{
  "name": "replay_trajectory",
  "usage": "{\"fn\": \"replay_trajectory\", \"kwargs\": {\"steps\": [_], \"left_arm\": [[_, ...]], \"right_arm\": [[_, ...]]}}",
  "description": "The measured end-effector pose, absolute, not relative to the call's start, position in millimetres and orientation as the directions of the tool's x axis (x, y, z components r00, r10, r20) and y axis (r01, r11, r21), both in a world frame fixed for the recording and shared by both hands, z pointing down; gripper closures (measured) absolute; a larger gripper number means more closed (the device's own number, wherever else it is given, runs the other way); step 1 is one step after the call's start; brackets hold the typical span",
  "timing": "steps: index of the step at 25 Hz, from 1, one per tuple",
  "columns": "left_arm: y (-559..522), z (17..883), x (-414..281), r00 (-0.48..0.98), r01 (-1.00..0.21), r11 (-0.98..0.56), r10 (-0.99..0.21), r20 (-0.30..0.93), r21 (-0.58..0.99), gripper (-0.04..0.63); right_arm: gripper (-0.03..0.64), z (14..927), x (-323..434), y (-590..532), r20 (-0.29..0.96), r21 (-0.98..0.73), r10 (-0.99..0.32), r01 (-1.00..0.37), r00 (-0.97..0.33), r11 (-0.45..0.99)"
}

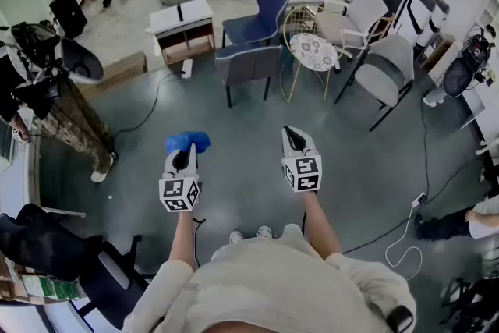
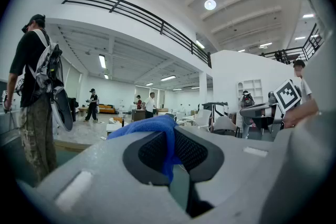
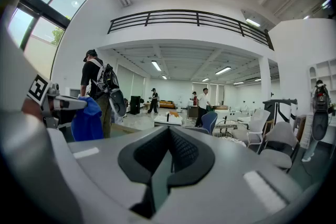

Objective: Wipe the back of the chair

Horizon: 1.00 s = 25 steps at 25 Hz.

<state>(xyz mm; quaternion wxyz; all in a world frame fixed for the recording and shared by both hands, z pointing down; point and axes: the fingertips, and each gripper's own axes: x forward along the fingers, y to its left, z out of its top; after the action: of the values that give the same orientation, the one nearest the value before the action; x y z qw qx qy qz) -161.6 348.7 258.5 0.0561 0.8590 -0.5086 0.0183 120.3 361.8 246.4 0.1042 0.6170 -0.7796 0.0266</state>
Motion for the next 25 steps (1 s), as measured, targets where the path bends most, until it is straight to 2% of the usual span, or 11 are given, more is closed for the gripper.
{"fn": "replay_trajectory", "kwargs": {"steps": [16,25], "left_arm": [[343,258,-169,0.495,-0.868,-0.49,-0.865,0.083,0.078,0.563],[331,260,-197,0.513,-0.858,-0.507,-0.855,0.075,0.08,0.563]], "right_arm": [[0.617,253,108,358,0.178,0.087,-0.956,-0.964,-0.233,0.251],[0.617,250,86,348,0.16,0.092,-0.969,-0.975,-0.186,0.203]]}}
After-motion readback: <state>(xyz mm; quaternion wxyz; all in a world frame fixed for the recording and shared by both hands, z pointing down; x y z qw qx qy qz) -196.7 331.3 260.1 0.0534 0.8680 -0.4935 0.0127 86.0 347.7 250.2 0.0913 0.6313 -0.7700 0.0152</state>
